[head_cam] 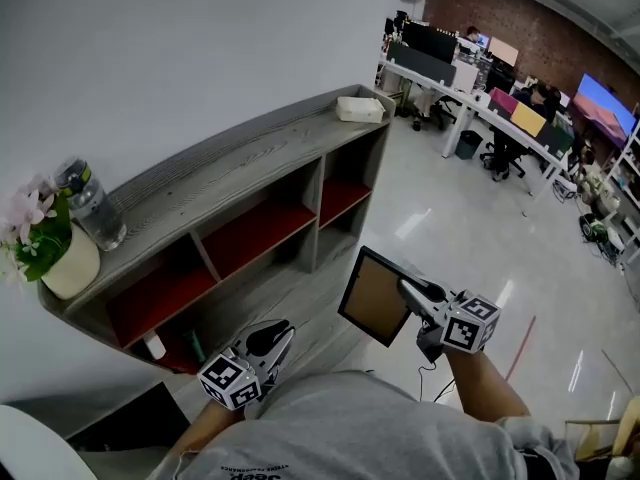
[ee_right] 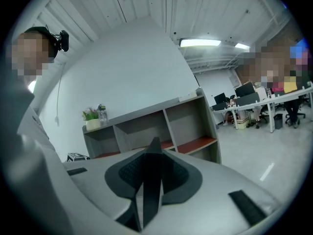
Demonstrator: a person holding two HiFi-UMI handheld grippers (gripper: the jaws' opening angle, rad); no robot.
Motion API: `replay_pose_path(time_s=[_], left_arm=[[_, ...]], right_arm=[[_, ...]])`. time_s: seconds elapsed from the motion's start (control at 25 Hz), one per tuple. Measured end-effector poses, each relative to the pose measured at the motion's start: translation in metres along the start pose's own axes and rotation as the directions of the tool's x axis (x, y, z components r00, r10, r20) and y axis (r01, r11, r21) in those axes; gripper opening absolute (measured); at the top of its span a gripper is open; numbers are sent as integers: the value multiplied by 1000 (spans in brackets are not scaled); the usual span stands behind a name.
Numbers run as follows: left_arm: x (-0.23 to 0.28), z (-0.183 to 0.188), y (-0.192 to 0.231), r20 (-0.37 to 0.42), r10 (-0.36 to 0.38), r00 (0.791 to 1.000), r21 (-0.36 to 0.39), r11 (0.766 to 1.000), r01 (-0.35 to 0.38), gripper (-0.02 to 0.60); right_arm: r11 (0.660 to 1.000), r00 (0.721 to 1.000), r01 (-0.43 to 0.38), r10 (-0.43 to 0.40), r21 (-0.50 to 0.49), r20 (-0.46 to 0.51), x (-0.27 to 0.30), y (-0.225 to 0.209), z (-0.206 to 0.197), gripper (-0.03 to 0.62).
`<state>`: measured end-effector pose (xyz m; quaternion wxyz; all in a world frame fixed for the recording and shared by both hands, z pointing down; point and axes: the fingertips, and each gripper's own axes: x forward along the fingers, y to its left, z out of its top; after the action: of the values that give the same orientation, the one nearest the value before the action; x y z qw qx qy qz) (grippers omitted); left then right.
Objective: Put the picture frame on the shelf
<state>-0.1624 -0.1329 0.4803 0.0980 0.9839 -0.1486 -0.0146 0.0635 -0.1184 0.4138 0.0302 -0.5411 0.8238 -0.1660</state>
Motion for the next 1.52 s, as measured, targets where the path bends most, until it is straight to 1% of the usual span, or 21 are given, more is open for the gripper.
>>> replay_pose_path(time_s=[0.08, 0.2, 0.36, 0.48, 0.6, 0.8, 0.92, 1.04, 1.16, 1.36, 1.52], left_arm=[[5, -1, 6, -6, 33, 999, -2, 999, -33, 69], [20, -2, 13, -11, 89, 996, 2, 996, -89, 69], [56, -2, 22, -10, 177, 984, 21, 984, -177, 69], [93, -2, 29, 8, 249, 968, -7, 968, -249, 69], [133, 2, 33, 25, 301, 953, -27, 953, -301, 69], [184, 9, 35, 20, 360, 933, -17, 933, -360, 69], [202, 10, 39, 15, 400, 916, -11, 917, -400, 69], [213, 12, 45, 17, 438, 899, -9, 899, -438, 69], [217, 14, 51, 16, 472, 881, -1, 882, -472, 69], [212, 14, 61, 0, 513, 858, 7, 858, -513, 69], [201, 13, 74, -12, 522, 853, 11, 853, -522, 69]], right_arm=[[1000, 1000, -26, 26, 10, -5, 11, -12, 4, 69], [995, 996, -87, 86, 39, 7, 26, -40, 10, 69], [980, 984, -180, 179, 82, 17, 48, -85, 23, 69], [962, 968, -252, 252, 105, 13, 63, -122, 37, 69], [940, 949, -313, 315, 135, 8, 74, -157, 55, 69], [898, 921, -382, 389, 216, 14, 92, -206, 74, 69], [862, 908, -409, 418, 301, 37, 106, -231, 79, 69], [812, 894, -433, 443, 392, 69, 121, -252, 79, 69], [764, 879, -455, 466, 458, 97, 137, -266, 75, 69], [707, 886, -431, 449, 560, 115, 165, -288, 57, 69], [681, 898, -399, 425, 615, 112, 185, -292, 41, 69]])
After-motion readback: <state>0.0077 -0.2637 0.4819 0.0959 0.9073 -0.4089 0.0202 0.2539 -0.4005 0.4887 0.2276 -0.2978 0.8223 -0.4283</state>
